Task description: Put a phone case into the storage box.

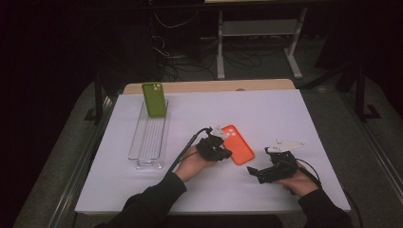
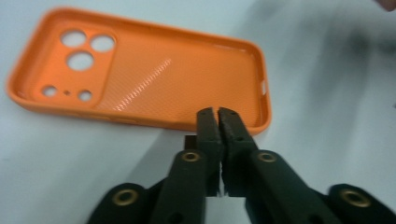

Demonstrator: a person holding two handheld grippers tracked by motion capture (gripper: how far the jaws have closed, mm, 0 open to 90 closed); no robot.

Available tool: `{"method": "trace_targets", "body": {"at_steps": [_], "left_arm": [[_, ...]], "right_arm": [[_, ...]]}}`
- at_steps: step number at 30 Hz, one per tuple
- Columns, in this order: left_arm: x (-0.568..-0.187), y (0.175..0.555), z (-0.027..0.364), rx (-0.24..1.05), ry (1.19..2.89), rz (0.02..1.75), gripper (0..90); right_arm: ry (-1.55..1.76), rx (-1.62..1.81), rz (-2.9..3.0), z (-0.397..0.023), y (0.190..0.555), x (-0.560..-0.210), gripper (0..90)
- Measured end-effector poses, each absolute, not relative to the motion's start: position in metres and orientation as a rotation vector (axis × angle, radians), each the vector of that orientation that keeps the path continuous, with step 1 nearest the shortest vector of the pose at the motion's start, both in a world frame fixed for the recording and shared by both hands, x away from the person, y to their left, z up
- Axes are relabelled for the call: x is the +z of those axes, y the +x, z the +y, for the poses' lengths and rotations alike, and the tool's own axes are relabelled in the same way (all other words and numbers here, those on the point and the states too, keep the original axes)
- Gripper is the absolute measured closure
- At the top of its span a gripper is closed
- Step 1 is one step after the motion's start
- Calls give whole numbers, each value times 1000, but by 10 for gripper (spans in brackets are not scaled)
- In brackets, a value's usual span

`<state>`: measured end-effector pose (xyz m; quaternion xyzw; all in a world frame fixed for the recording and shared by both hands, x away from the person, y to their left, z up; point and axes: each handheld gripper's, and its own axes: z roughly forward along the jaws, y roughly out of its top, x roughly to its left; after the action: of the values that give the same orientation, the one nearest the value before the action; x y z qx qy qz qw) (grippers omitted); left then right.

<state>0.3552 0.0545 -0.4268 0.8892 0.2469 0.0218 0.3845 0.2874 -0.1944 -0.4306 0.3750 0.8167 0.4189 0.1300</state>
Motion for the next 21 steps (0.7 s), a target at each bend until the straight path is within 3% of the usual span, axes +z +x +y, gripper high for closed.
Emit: {"method": "trace_targets", "body": {"at_steps": [10, 21], "left_arm": [[-415, 334, 94, 72, 2252, 555, 409], [-417, 322, 132, 94, 2213, 586, 29]], "right_arm": [[1096, 1214, 2371, -194, 287, -430, 0], [1129, 1199, 2355, -192, 288, -430, 0]]}}
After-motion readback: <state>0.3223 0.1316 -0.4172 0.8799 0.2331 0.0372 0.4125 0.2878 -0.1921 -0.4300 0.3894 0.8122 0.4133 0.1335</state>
